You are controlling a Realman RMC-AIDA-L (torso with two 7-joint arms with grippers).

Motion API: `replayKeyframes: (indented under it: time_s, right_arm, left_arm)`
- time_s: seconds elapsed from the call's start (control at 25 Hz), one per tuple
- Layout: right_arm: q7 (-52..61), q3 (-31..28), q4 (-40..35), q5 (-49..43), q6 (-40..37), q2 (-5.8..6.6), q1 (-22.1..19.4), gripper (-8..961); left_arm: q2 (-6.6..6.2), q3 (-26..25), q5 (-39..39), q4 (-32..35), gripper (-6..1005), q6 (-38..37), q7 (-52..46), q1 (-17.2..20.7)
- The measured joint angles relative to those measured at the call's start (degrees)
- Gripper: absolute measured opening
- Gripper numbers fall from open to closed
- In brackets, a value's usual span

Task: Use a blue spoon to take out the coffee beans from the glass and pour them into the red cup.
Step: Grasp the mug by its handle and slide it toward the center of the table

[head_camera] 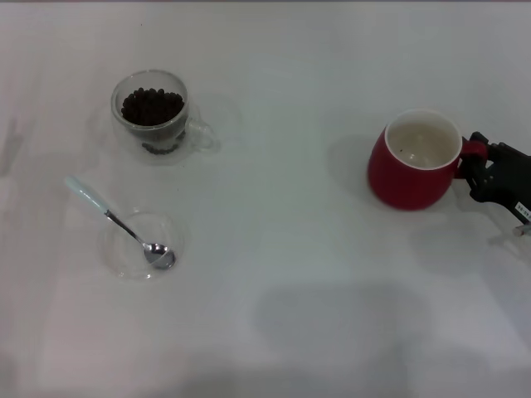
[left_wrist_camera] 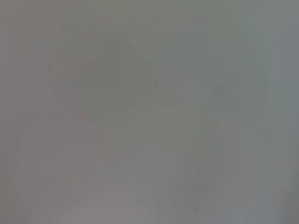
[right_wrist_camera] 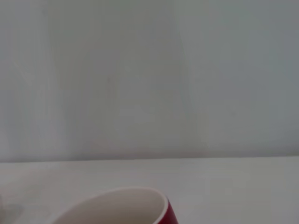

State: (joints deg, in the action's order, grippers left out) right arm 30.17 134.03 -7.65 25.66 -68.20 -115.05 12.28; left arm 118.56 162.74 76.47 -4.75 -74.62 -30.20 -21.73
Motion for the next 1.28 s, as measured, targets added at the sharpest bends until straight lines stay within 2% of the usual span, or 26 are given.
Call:
replayKeyframes:
  time_s: [0.2, 0.44, 0.76, 1.28]
  right_arm:
    - [-3.09, 0.46, -1.16, -0.26, -0.26, -0.06, 0.22, 205]
    - [-7.37, 0.79, -6.17, -2.98, 0.26, -0.11, 0.59, 193]
    - [-11.53, 0.79, -12.94, -4.83, 7.90, -0.27, 2.10, 187]
    - [-12.11, 3.77, -17.56, -4.82, 11.99, -0.70, 3.26, 186]
  left_arm:
    - [0.00, -0.10, 0.00, 0.00, 874, -0.01, -0.01, -0.54]
    - [0.00, -0.02, 0.00, 0.00, 874, -0.01, -0.03, -0.80]
    - [0.09, -0.09, 0.00, 0.07, 873, 0.00, -0.03, -0.93]
    - [0.09, -0.03, 0.08, 0.25, 874, 0.00, -0.03, -1.24]
